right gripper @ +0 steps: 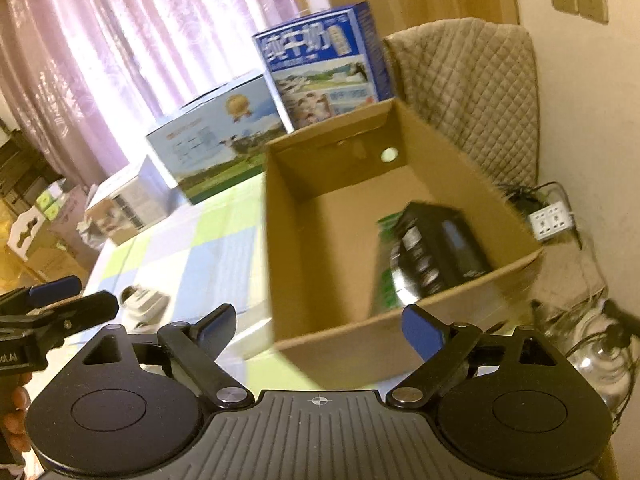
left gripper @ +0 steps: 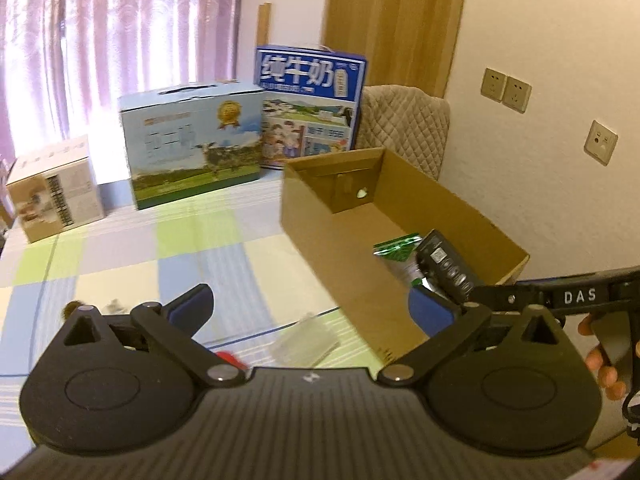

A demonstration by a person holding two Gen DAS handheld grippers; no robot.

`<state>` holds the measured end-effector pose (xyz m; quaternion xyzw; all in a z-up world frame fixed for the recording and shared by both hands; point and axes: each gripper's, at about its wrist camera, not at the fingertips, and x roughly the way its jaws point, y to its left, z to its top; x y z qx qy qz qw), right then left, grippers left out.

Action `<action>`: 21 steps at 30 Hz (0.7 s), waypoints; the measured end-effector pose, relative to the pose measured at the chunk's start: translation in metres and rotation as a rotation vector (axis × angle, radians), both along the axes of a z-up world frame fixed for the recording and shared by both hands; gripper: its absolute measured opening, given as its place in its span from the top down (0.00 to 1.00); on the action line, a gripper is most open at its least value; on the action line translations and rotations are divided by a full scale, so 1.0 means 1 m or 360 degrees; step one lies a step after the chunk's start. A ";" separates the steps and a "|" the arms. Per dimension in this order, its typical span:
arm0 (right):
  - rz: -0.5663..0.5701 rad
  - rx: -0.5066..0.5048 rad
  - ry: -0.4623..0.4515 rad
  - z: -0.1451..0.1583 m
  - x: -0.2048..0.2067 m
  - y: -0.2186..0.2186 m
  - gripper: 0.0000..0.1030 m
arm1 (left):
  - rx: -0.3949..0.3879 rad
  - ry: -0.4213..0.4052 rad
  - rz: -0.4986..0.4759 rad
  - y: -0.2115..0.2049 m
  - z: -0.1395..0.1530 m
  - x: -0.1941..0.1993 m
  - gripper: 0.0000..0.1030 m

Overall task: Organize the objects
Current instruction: 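Withdraw both tools from the cardboard box back over the table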

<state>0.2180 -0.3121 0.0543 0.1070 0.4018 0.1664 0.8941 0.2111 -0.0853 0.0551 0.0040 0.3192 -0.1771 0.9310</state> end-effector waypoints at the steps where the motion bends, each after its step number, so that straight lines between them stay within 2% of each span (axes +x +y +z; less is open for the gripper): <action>1: 0.0016 0.0004 0.0006 0.000 -0.004 0.009 0.15 | -0.0002 0.0001 0.0007 0.010 0.000 -0.003 0.01; 7: 0.0074 0.0040 0.0034 -0.008 -0.021 0.053 0.14 | 0.0016 0.0027 0.0063 0.059 -0.004 -0.018 0.01; 17: 0.0268 -0.0094 0.0137 -0.035 -0.026 0.119 0.15 | 0.0094 0.0108 0.0229 0.125 -0.021 -0.032 0.01; 21: 0.0268 -0.0102 0.0175 -0.049 -0.027 0.132 0.16 | 0.0112 0.0148 0.0304 0.147 -0.029 -0.035 0.01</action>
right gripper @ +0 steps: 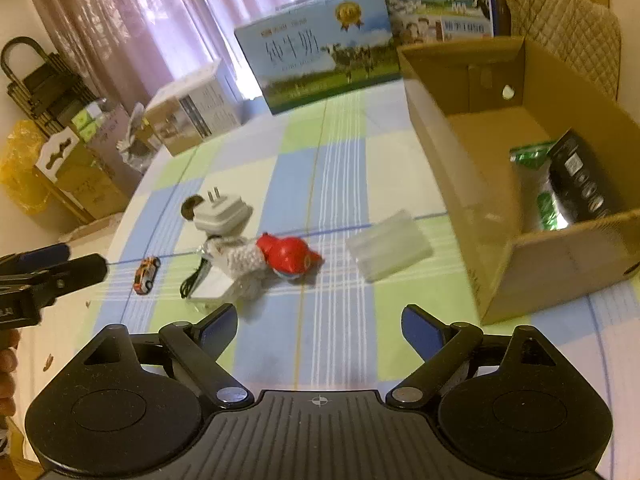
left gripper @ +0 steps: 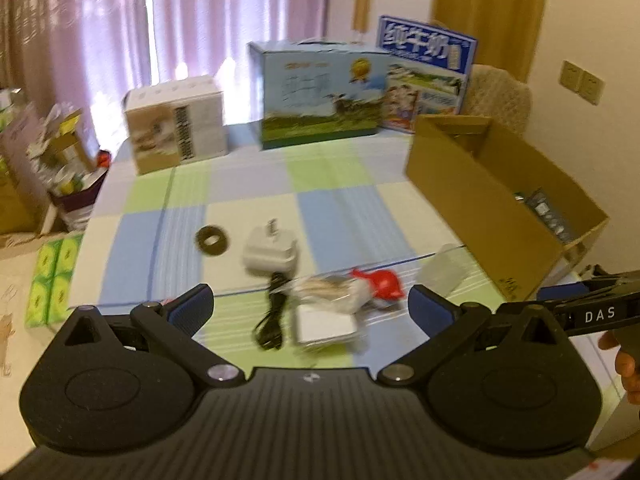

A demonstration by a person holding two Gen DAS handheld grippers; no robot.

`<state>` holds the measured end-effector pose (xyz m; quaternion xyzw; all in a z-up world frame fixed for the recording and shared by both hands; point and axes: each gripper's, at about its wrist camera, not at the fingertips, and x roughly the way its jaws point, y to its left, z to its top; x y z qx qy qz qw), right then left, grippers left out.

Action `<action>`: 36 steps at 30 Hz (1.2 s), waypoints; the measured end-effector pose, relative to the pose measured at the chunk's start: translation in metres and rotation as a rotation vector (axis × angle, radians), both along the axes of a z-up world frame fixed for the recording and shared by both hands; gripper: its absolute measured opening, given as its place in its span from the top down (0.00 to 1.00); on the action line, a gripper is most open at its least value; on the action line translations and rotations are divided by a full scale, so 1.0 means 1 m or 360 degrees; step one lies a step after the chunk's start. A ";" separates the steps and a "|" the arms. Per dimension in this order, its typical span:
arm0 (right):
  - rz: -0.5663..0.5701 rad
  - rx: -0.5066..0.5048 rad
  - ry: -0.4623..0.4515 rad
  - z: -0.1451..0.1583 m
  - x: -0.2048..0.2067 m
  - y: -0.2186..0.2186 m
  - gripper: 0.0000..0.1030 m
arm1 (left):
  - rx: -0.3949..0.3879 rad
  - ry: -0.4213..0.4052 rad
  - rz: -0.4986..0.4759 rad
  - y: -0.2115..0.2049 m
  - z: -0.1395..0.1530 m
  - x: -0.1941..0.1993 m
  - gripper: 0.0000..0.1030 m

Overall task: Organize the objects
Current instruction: 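Withdraw both tools from the cardboard box back over the table, then grasp the red-and-yellow toy car with the left tool while the right tool grasps the clear cup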

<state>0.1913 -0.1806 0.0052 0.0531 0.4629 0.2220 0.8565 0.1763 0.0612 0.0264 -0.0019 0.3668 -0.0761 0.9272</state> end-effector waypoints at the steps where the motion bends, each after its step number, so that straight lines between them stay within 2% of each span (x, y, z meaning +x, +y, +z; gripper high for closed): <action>1: -0.0002 -0.0013 0.0002 -0.004 0.001 0.002 0.16 | 0.0003 0.0013 0.0020 0.005 -0.002 0.001 0.01; 8: -0.0029 -0.0167 -0.0052 -0.024 0.015 0.017 0.18 | 0.0015 0.0107 0.0138 0.032 -0.021 0.010 0.01; 17: -0.0018 -0.0366 -0.0272 -0.051 0.047 0.029 0.24 | 0.0059 0.0193 0.0240 0.056 -0.047 0.027 0.01; 21: -0.0009 -0.0434 -0.0311 -0.064 0.059 0.035 0.26 | 0.0071 0.0224 0.0267 0.064 -0.057 0.037 0.01; 29: 0.0034 -0.0536 -0.0285 -0.086 0.085 0.042 0.26 | 0.0087 0.0306 0.0310 0.078 -0.080 0.057 0.01; 36: 0.0092 -0.0607 -0.0275 -0.099 0.098 0.050 0.27 | 0.0098 0.0327 0.0318 0.083 -0.094 0.070 0.01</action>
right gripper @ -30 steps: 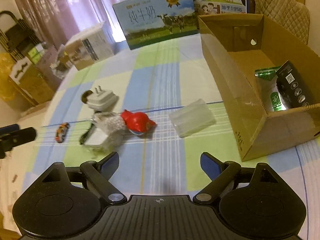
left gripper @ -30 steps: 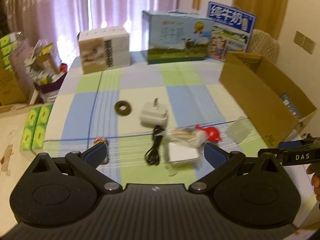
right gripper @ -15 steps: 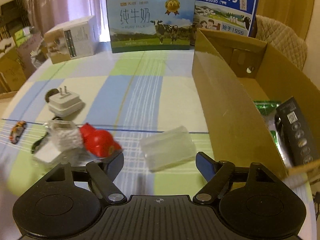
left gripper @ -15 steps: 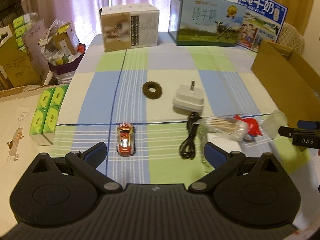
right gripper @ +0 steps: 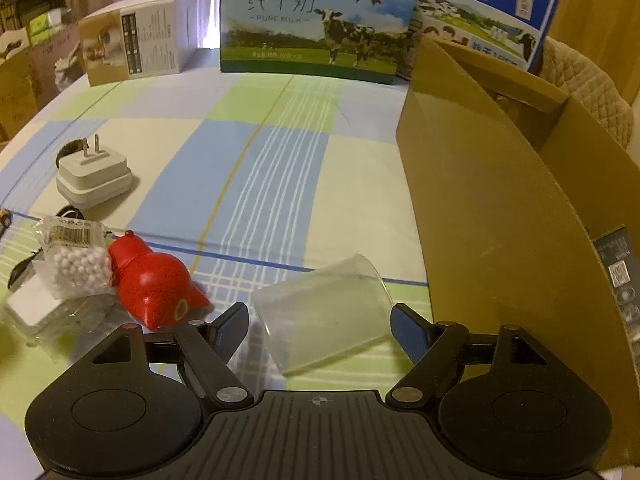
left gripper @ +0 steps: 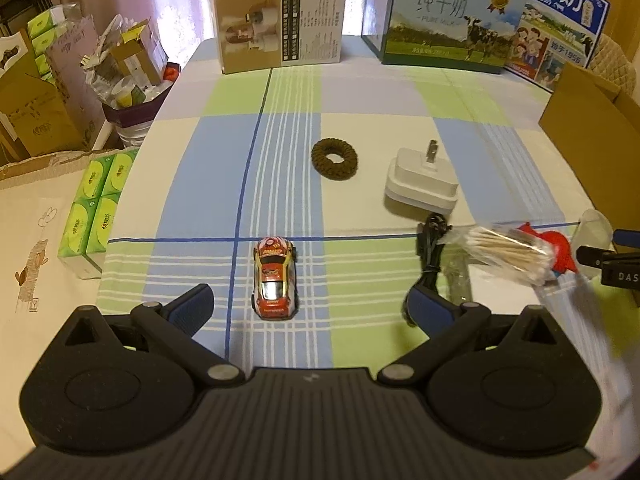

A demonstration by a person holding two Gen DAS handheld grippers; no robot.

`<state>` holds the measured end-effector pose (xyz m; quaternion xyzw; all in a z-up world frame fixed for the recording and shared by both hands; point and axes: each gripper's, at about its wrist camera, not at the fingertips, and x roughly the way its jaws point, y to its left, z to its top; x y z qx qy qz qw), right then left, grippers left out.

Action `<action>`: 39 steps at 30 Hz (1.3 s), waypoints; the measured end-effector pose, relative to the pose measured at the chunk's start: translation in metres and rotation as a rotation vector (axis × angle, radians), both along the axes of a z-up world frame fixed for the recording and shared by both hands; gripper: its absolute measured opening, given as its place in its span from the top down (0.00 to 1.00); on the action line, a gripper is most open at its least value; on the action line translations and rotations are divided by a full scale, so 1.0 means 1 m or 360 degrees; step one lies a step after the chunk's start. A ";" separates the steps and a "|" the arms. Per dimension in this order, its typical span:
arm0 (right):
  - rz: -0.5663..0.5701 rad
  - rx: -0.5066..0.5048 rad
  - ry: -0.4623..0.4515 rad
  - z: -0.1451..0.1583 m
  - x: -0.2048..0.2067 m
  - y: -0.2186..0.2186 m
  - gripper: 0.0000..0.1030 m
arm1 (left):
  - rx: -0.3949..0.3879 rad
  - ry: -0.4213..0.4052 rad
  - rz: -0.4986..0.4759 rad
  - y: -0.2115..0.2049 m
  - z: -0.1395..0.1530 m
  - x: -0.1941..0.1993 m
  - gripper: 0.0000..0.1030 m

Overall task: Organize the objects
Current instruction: 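Grasp the red-and-yellow toy car with the left tool while the right tool grasps the clear cup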

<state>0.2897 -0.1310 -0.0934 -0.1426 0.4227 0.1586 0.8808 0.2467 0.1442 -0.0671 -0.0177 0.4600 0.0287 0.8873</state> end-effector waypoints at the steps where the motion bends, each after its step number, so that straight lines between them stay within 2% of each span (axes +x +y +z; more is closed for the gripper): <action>1: 0.0000 -0.0001 0.0010 -0.001 0.002 0.000 0.33 | 0.0003 0.0004 0.0006 0.001 -0.002 0.003 0.02; 2: 0.0003 0.0002 0.0025 -0.002 0.004 0.000 0.51 | 0.0004 0.0006 0.0011 0.003 -0.004 0.005 0.03; 4: -0.0004 0.0018 0.0070 -0.005 0.008 -0.002 0.71 | 0.0012 0.0014 0.0017 0.006 -0.009 0.011 0.08; 7: -0.0015 0.0049 0.0087 -0.005 0.011 -0.004 0.76 | 0.0027 0.0042 0.0029 0.011 -0.016 0.020 0.15; 16: -0.0051 0.0125 0.0150 -0.001 0.016 -0.006 0.75 | 0.0037 0.0086 -0.0004 0.017 -0.032 0.041 0.30; 18: -0.0066 0.0153 0.0184 0.004 0.016 -0.006 0.60 | 0.0043 0.0096 -0.0010 0.016 -0.035 0.044 0.35; 19: -0.0079 0.0174 0.0183 0.007 0.015 -0.007 0.42 | 0.0040 0.0102 -0.0014 0.016 -0.037 0.045 0.37; 20: -0.0095 0.0203 0.0162 0.011 0.013 -0.008 0.33 | 0.0038 0.0109 -0.0016 0.016 -0.039 0.046 0.42; 21: -0.0103 0.0227 0.0150 0.013 0.012 -0.009 0.32 | 0.0034 0.0113 -0.0016 0.016 -0.040 0.047 0.44; 26: -0.0177 0.0279 0.0129 0.016 0.022 -0.008 0.31 | 0.0039 0.0075 -0.0025 0.016 -0.038 0.050 0.72; 30: -0.0250 0.0356 0.0172 0.011 0.038 -0.008 0.33 | 0.0031 0.0078 -0.0011 0.018 -0.038 0.052 0.74; 34: -0.0274 0.0327 0.0187 0.005 0.049 -0.006 0.48 | 0.0044 0.0080 -0.0010 0.018 -0.037 0.051 0.74; 39: -0.0252 0.0314 0.0191 0.002 0.051 -0.006 0.52 | 0.0046 0.0093 0.0007 0.017 -0.036 0.048 0.74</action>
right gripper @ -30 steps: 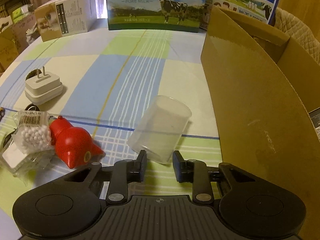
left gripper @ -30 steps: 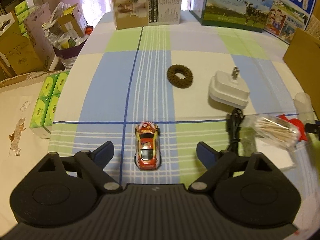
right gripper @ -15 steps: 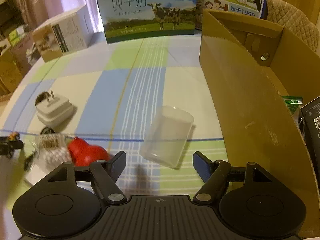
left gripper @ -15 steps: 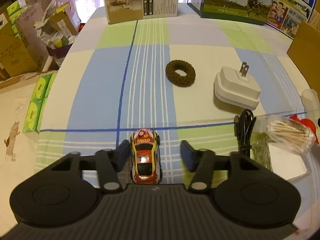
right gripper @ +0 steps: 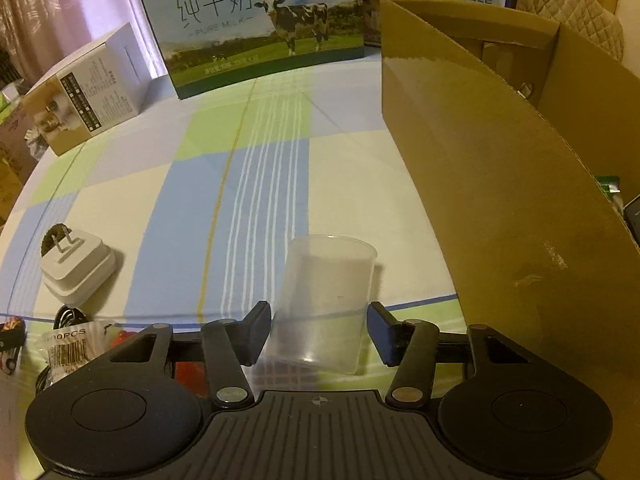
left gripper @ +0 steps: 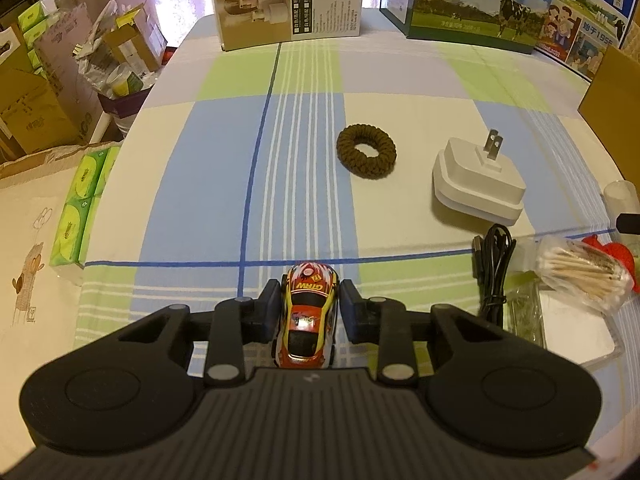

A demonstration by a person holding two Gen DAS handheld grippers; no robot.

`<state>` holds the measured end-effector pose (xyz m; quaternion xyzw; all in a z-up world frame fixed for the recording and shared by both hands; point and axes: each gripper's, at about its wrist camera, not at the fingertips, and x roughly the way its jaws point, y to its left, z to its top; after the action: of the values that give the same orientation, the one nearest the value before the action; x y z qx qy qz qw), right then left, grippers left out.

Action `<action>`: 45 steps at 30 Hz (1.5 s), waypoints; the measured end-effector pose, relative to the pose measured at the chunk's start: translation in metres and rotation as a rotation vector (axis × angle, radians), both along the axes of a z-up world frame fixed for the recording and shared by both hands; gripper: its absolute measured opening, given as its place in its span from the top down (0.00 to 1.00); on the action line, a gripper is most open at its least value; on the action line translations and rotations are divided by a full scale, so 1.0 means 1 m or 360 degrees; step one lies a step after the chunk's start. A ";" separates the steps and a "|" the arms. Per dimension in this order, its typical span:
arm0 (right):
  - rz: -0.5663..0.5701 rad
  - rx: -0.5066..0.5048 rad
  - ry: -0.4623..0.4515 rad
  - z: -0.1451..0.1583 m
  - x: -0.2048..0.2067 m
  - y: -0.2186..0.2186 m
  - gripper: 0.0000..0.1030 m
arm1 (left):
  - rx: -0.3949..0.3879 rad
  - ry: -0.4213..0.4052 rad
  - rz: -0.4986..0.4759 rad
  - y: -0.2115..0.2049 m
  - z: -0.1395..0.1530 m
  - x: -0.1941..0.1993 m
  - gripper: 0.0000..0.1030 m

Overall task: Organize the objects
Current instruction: 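Grasp the red-and-yellow toy car with the left tool while the right tool grasps the clear cup, then carry the toy car and clear cup over the cardboard box with both tools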

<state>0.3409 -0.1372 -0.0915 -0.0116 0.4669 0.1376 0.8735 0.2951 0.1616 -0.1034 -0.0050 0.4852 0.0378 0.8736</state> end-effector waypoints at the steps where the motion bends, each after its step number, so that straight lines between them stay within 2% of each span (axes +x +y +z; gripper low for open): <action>1: 0.0010 -0.0003 0.0003 0.000 -0.001 0.000 0.52 | 0.0002 0.0004 0.0005 0.000 0.000 -0.001 0.74; 9: 0.0053 0.0044 0.0043 0.012 -0.025 -0.003 0.53 | 0.0000 0.0011 0.0015 -0.002 0.008 -0.015 0.74; 22: 0.0106 0.0171 0.0005 0.047 -0.077 -0.011 0.53 | -0.0008 -0.0035 -0.0011 -0.017 0.027 -0.051 0.74; 29: 0.0102 0.0206 -0.0014 0.057 -0.098 -0.023 0.53 | -0.0014 0.0075 -0.0044 -0.026 0.008 -0.061 0.74; 36: 0.0101 0.0226 -0.0026 0.066 -0.115 -0.033 0.53 | 0.0027 0.0076 -0.0070 -0.030 0.006 -0.072 0.68; 37: 0.0104 0.0230 -0.0030 0.067 -0.117 -0.034 0.53 | 0.0035 0.0075 -0.0078 -0.031 0.006 -0.074 0.69; 38: 0.0105 0.0232 -0.0033 0.068 -0.119 -0.036 0.53 | 0.0043 0.0073 -0.0080 -0.032 0.006 -0.075 0.75; 45: 0.0141 0.0266 -0.0062 0.078 -0.128 -0.044 0.53 | 0.0044 0.0033 -0.0095 -0.044 0.020 -0.082 0.75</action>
<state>0.2133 -0.1814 -0.0134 0.0379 0.4356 0.2144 0.8734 0.2135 0.1176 -0.0833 0.0220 0.4937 0.0185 0.8691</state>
